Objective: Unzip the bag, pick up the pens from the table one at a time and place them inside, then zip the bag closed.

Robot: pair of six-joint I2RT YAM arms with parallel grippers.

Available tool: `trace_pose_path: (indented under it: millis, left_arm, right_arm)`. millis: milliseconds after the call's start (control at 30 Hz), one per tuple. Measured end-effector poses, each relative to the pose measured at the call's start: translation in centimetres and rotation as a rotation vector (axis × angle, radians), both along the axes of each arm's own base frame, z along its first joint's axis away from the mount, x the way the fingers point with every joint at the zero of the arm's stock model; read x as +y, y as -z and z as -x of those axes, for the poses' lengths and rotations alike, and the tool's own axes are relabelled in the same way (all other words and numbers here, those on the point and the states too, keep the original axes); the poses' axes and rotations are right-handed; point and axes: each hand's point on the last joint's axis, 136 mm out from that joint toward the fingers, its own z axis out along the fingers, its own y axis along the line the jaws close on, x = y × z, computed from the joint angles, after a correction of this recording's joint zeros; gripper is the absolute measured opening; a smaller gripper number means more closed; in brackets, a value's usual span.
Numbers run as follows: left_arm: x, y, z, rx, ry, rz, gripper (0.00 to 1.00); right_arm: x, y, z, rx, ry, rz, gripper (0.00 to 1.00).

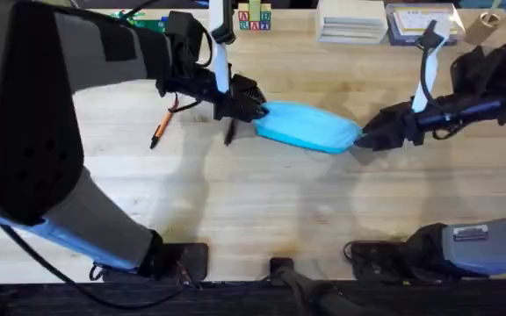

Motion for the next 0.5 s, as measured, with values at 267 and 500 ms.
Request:
trace_pose_path:
  millis: [267, 500]
  left_arm:
    - [0.0, 0.0, 0.0, 0.0, 0.0, 0.0, 0.042]
    - [0.0, 0.0, 0.0, 0.0, 0.0, 0.0, 0.042]
  right_arm:
    - [0.14, -0.04, 0.19, 0.006, -0.004, -0.006, 0.052]
    - [0.11, -0.02, 0.11, 0.002, -0.004, -0.004, 0.032]
